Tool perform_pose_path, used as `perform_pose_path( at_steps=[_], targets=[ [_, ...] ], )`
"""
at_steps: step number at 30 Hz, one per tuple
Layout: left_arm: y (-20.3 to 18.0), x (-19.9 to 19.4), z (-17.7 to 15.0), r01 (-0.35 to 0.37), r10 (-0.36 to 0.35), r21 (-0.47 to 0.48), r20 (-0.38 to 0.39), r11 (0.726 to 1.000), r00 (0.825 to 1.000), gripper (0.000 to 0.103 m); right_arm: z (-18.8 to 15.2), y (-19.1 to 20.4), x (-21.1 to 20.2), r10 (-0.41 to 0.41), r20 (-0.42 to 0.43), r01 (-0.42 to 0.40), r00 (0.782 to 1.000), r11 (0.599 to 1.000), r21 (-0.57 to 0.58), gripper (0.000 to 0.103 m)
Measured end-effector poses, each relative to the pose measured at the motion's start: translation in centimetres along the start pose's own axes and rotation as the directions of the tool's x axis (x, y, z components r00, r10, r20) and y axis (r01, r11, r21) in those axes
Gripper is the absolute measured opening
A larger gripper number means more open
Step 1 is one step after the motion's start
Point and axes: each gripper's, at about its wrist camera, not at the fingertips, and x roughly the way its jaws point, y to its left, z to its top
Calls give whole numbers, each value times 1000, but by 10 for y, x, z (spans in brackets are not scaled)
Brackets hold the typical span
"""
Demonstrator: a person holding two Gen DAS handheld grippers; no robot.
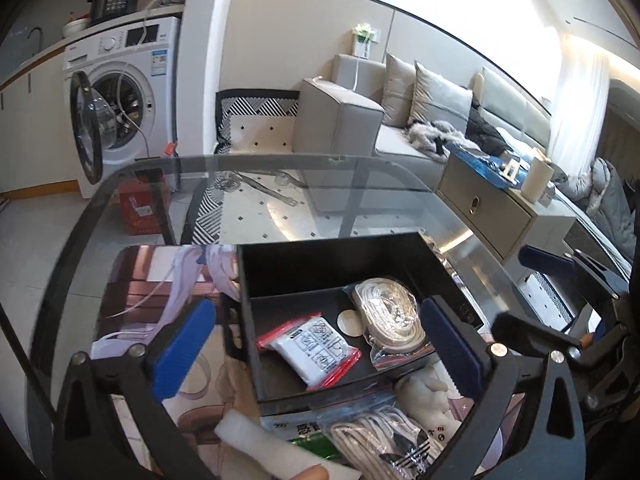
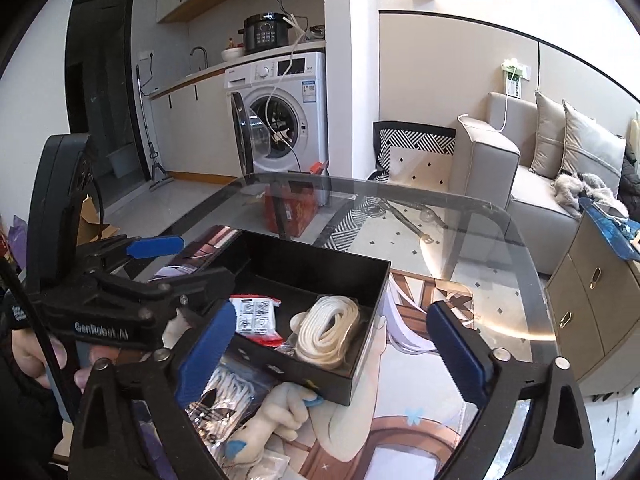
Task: Organize soft objects
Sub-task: 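Open left tool to drop the red bag in the box while right tool drops the rope bag, then withdraw both tools from the box toward the remaining items on the table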
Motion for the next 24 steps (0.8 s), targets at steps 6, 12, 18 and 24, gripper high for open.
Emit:
perform_pose_path(
  at_steps=[6, 12, 18, 24],
  targets=[
    [4, -40, 6, -8, 9, -7, 70, 1000, 998, 103, 7, 5, -41, 13, 62, -14, 998, 1000, 9, 100],
    [2, -81, 22, 26, -25, -7, 127, 1000, 992, 103, 25, 3, -94, 2, 141, -3, 990, 1000, 9, 102],
    [-4, -114, 36, 82, -80, -1, 163, 997, 983, 103, 32, 6, -129, -13, 189, 14, 982, 1000, -4, 102],
    [-21, -138, 45, 47, -60, 70, 198, 996, 978, 103, 30, 10, -139, -3, 190, 5, 982, 1000, -10, 102]
  ],
)
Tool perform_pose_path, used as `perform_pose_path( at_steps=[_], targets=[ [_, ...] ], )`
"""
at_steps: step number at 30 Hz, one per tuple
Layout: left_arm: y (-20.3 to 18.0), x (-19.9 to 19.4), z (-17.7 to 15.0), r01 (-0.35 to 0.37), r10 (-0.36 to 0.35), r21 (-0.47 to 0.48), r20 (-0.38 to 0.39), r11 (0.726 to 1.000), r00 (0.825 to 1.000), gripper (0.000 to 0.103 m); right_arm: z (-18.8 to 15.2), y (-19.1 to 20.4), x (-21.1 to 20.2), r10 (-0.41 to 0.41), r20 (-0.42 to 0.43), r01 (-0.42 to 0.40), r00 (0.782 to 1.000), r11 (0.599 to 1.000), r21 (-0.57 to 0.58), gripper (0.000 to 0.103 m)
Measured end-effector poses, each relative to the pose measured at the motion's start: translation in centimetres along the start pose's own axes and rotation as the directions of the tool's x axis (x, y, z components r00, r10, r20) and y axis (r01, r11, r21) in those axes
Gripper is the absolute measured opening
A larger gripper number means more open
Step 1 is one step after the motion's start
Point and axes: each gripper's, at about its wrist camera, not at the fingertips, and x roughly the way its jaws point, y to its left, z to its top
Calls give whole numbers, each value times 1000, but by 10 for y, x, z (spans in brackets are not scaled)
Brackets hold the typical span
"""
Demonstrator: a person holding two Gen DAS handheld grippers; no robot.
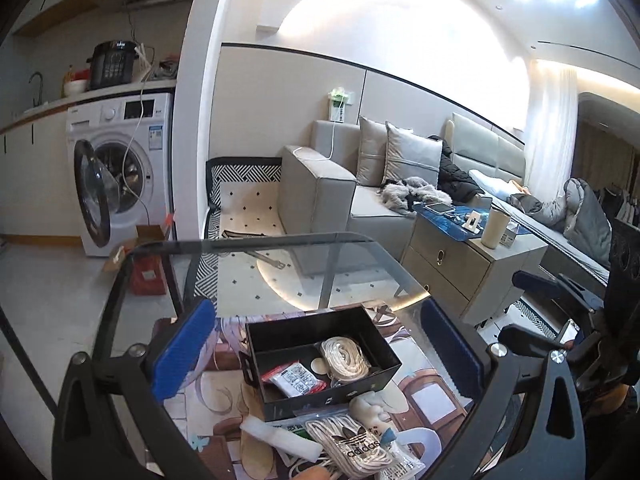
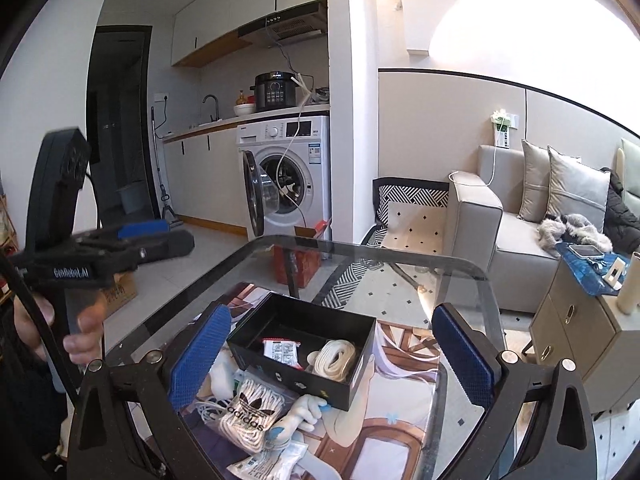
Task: Organize soft objects
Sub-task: 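Withdraw both tools from the box toward the remaining items on the table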
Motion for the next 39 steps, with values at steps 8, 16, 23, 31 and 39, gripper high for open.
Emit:
perform_pose_path(
  at_steps=[8, 16, 23, 31, 39],
  targets=[
    [4, -22, 14, -46, 45, 20, 42, 999, 998, 103, -12, 0, -9, 7, -8, -7, 1000, 1000, 15, 102],
    [19, -22, -15, -70, 71, -6, 22, 998, 997, 103, -42, 0, -4, 12, -55, -10, 998, 999, 42, 102],
    [30, -20, -33, -110, 110, -18, 13, 994, 994, 103, -63, 2, -1, 0, -78, 4, 997, 998, 58, 102],
    [41, -22, -59, -133, 133, -49, -1, 990, 991, 103, -86, 7, 8, -1, -122, 8, 993, 998, 60, 102],
    [42, -13, -79, -140, 138, -59, -30, 988, 990, 103, -100, 10, 21, -12, -156, 21, 988, 998, 59, 102]
  ],
)
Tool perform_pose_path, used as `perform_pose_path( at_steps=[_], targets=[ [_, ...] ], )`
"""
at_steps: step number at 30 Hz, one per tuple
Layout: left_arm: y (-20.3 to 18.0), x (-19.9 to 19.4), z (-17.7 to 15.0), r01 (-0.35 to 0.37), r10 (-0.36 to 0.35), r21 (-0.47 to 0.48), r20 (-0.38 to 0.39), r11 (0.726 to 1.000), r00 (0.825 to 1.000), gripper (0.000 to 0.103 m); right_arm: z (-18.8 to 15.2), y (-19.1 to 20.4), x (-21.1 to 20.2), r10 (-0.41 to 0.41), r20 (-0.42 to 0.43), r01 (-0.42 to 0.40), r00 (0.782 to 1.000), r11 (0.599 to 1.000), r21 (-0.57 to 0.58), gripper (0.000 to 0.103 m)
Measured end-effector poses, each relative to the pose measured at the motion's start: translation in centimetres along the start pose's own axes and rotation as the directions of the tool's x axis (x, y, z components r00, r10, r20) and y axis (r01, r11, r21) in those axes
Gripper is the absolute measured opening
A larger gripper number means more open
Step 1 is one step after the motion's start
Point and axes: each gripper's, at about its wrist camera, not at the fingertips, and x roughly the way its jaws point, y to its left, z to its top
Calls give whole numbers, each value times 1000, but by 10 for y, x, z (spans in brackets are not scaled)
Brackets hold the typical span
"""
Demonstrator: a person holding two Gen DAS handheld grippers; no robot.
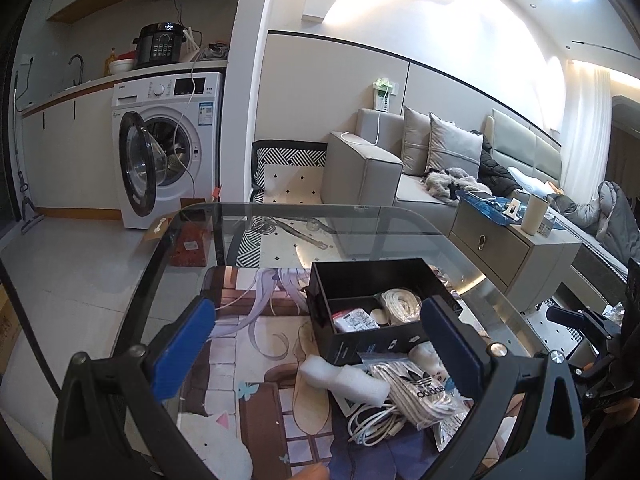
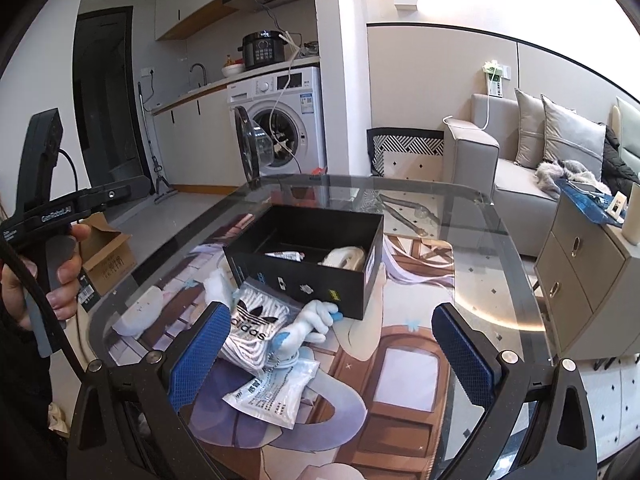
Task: Organize soft objects
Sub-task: 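Withdraw both tools from the box toward the remaining items on the table, then grasp the white printed packet with the right tool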
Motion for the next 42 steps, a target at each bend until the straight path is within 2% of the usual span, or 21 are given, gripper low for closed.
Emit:
perform_pose_path(
  at_steps=[17, 28, 34, 42],
  targets=[
    [3, 33, -45, 2, -3, -14, -106, 1000, 994, 103, -34, 8, 46, 6, -120, -4, 993, 1000, 19, 102],
    [0, 55, -67, 0, 0, -2, -170, 1000, 986, 103, -62, 19, 81, 40, -227, -30, 973, 998, 50, 102],
    [1, 67, -70, -4, 2, -8, -197, 1000, 980, 103, -65, 29, 95, 65, -252, -53, 966, 997, 51, 102],
    [-4, 83, -72, 1, -5, -17, -232, 1000, 973, 103, -69, 40, 110, 4, -289, -2, 957, 1000, 10, 102]
  ],
)
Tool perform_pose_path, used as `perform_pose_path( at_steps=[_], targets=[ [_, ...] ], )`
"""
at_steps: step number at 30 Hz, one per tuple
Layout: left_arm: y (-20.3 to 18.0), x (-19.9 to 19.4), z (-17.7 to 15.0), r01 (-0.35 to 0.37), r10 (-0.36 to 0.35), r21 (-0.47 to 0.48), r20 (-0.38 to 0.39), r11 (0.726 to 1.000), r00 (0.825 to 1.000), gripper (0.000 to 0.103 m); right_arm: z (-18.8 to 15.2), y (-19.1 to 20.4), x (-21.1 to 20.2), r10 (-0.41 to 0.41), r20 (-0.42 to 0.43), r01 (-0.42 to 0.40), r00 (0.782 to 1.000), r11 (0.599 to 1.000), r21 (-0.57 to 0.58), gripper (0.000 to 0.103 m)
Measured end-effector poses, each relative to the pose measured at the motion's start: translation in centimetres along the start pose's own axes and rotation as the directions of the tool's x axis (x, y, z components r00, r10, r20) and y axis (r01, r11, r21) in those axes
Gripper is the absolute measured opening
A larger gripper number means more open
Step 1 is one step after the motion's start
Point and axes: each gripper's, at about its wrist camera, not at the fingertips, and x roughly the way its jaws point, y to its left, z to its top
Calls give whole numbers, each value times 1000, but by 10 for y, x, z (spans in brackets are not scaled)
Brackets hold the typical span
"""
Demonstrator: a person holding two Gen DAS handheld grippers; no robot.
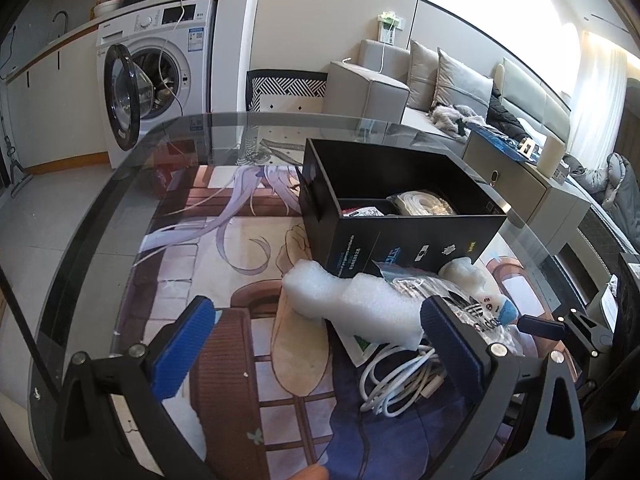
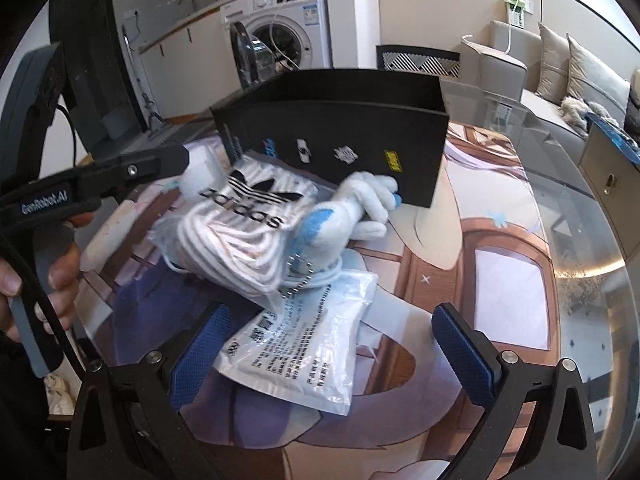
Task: Organize soft objects
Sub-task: 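Grasp the white printed packet with the right tool, then grasp the white foam strip with the left tool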
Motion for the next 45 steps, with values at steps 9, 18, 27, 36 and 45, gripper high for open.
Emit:
perform_pose_path(
  at_steps=[9, 18, 27, 36, 45],
  targets=[
    [1, 13, 0, -5, 5, -5, -37, 1000, 999, 103, -4, -13, 2, -34, -24, 33, 999, 999, -22, 101],
    [6, 20, -3, 0, -1, -15, -71, 1000, 998, 103, -6, -15, -5, -18, -16, 16, 1000, 995, -99, 65],
    [10, 19, -3, 7, -9, -27, -73, 1000, 997, 103, -15, -22, -18, 20, 4, -19, 1000, 994, -107, 40],
    [14, 21, -4, 16, -20, -45, -86, 999, 996, 103, -23, -32, -29, 8, 21, -6, 1000, 998, -66, 37],
    [7, 16, -11, 36, -34, 13, -93, 999, 995, 103, -28, -45, -43, -14, 44, 15, 999, 999, -33, 37]
  ],
)
